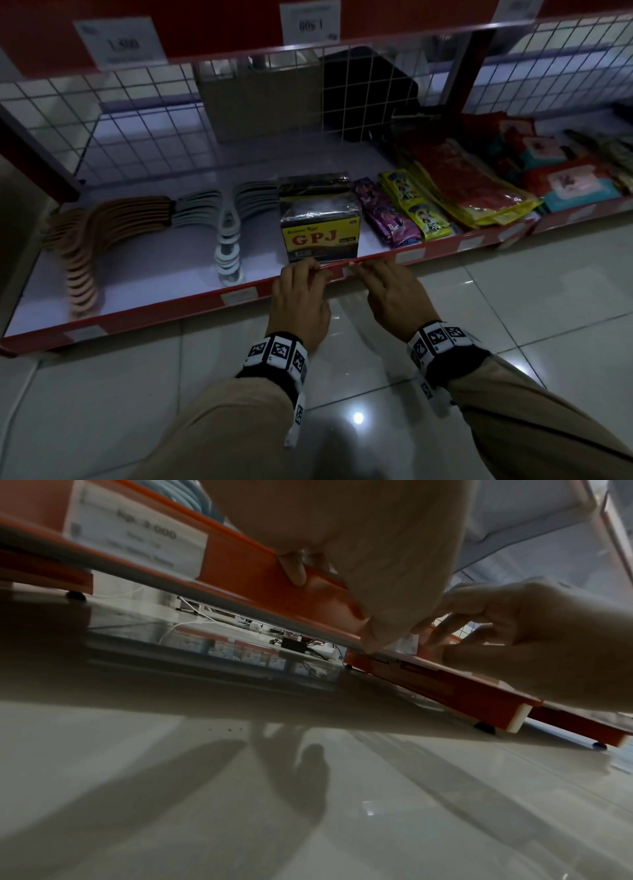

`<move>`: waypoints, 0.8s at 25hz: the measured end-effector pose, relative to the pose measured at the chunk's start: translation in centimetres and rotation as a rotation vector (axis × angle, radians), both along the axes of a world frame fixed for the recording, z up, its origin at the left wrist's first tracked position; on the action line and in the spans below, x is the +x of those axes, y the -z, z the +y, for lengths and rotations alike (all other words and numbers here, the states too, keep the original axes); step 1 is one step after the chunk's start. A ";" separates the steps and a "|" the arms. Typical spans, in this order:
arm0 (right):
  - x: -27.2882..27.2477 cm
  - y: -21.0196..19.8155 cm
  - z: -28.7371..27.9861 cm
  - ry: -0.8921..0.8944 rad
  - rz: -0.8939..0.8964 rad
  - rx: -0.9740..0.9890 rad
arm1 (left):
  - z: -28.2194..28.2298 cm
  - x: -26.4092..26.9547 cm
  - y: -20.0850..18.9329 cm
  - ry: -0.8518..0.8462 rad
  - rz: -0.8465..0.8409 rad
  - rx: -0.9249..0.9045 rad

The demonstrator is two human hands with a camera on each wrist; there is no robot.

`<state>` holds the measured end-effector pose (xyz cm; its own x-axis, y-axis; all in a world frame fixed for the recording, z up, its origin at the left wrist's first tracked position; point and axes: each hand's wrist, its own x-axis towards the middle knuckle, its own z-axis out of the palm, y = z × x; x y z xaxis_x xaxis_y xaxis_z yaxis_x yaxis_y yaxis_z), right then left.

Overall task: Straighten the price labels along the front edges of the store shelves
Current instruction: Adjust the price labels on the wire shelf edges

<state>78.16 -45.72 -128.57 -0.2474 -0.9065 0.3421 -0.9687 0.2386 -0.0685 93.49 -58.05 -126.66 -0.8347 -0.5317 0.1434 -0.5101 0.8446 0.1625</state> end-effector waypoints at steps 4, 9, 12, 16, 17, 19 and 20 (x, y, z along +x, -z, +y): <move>0.5 -0.3 -0.9 0.055 -0.041 -0.071 | 0.0 -0.2 0.0 -0.012 0.012 -0.001; 0.8 -1.8 -2.6 0.114 -0.062 -0.097 | 0.6 0.2 0.0 -0.008 0.065 0.005; 0.9 -1.9 -2.4 0.098 -0.031 -0.064 | 1.0 0.5 0.0 0.018 0.044 -0.010; 0.9 -1.6 -2.0 0.073 -0.048 -0.113 | 0.6 -0.1 -0.7 0.026 0.029 -0.003; 0.8 -1.6 -1.9 0.066 -0.055 -0.122 | 0.7 -0.3 -0.8 0.022 0.031 0.007; 0.7 -1.6 -1.6 0.045 -0.049 -0.133 | 0.9 -0.5 -1.0 0.020 0.025 0.006; 0.7 -1.7 -1.5 0.034 -0.036 -0.132 | 1.0 -0.5 -1.0 0.022 0.018 -0.004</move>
